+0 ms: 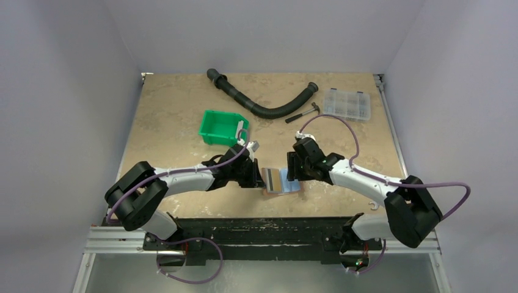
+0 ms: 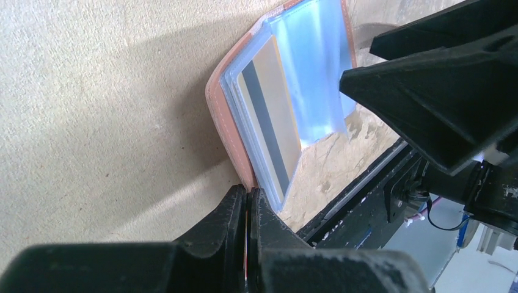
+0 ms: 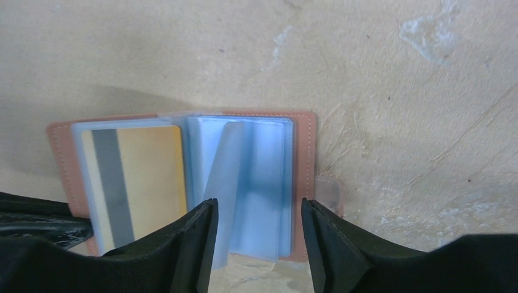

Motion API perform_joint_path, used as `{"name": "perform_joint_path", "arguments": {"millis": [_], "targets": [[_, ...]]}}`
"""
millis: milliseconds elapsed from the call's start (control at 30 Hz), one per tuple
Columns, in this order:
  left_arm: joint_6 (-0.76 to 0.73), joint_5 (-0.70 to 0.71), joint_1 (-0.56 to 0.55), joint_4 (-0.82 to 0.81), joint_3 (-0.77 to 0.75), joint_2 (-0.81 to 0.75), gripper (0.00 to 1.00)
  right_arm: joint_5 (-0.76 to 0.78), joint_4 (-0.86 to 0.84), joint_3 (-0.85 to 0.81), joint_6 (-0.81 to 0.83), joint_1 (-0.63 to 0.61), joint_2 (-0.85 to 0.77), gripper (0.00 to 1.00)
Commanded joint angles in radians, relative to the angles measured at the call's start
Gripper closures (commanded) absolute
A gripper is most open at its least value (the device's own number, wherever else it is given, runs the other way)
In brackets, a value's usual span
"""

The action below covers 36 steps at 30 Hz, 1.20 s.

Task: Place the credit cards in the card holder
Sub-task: Open the card holder at the center of the board.

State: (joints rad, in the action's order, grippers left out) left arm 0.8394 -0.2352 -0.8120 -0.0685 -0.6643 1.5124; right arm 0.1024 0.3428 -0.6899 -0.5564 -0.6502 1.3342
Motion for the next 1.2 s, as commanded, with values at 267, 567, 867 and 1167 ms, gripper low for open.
{"name": "perform_joint_path", "arguments": {"millis": [267,567,867,1167], "targets": [[-0.035,-0.023,0.007,-0.007,-0.048,-0.01,1.0,0.159,0.117,-0.183,0.02,-0.111,-0.002,0.41],[-0.034,-0.03,0.008,-0.005,-0.055,-0.011,1.0,0.262,0.156,-0.245,0.011,-0.192,0.028,0.4],[-0.037,-0.036,0.007,-0.009,-0.058,-0.001,1.0,0.143,0.128,-0.286,0.035,-0.259,-0.045,0.41],[-0.069,-0.01,0.009,0.014,-0.057,0.014,1.0,0.021,-0.143,-0.058,-0.049,-0.169,0.06,0.91]]}}
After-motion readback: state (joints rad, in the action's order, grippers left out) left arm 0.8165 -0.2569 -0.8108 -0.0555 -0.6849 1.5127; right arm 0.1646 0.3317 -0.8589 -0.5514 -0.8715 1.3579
